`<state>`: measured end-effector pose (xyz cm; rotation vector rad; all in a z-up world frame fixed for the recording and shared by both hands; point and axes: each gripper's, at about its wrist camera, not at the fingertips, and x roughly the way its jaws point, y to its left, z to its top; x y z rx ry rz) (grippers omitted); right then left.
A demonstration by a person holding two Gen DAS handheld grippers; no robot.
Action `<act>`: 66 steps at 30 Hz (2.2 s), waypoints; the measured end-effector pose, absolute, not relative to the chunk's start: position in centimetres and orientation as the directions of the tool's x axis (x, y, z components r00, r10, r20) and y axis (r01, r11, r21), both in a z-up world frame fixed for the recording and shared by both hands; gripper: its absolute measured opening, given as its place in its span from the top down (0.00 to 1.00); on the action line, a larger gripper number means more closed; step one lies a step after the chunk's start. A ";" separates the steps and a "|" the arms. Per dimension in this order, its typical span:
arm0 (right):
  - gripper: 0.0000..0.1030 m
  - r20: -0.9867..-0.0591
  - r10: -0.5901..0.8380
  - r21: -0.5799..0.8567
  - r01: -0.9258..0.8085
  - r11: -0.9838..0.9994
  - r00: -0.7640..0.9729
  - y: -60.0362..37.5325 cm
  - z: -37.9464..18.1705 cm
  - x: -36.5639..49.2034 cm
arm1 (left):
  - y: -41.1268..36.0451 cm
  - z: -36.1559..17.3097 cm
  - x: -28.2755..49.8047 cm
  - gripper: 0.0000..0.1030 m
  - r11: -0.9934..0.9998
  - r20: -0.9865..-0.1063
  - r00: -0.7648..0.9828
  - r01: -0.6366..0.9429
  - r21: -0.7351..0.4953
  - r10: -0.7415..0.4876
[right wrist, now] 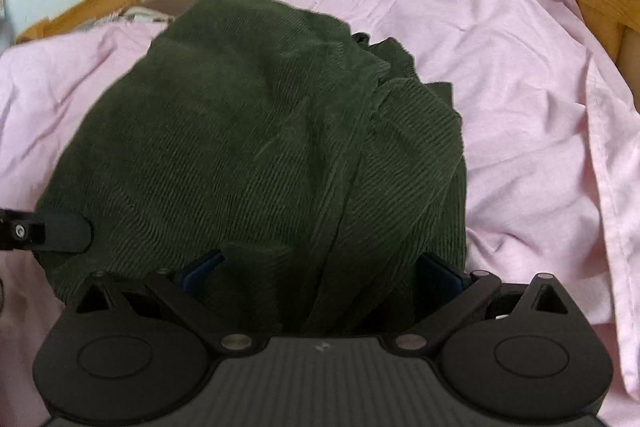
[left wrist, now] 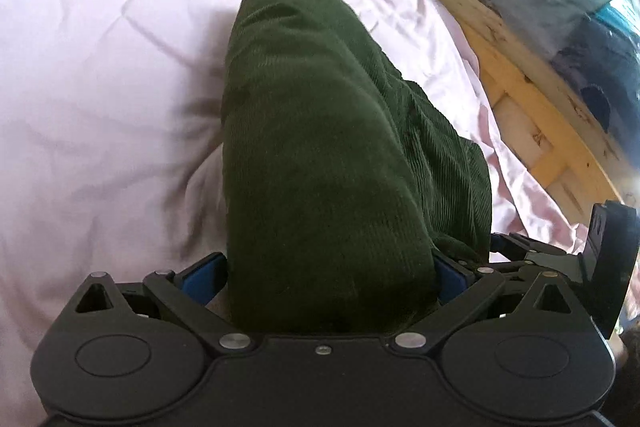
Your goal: Fold large clothes
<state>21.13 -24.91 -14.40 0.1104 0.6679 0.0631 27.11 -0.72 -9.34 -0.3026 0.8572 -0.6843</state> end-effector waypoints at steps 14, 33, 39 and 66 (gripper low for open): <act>0.01 -0.365 0.059 0.355 0.080 0.931 0.929 -30.3 -13.1 23.6 | 2.2 -4.4 28.3 0.01 0.708 -0.432 0.573 0.447 -0.547 -0.696; 0.00 -0.387 0.078 0.351 0.068 0.934 0.919 -29.6 -16.6 24.8 | -2.1 -7.6 34.4 0.01 0.722 -0.642 0.338 0.408 -0.559 -0.688; 0.00 -0.388 0.072 0.345 0.072 0.936 0.919 -29.5 -16.6 24.8 | -2.5 -6.5 33.7 0.00 0.754 -0.658 0.383 0.448 -0.481 -0.648; 0.19 -0.387 0.104 0.420 0.075 0.904 0.916 -30.5 -16.2 24.5 | -1.7 -6.6 32.8 0.01 0.756 -0.625 0.428 0.424 -0.500 -0.653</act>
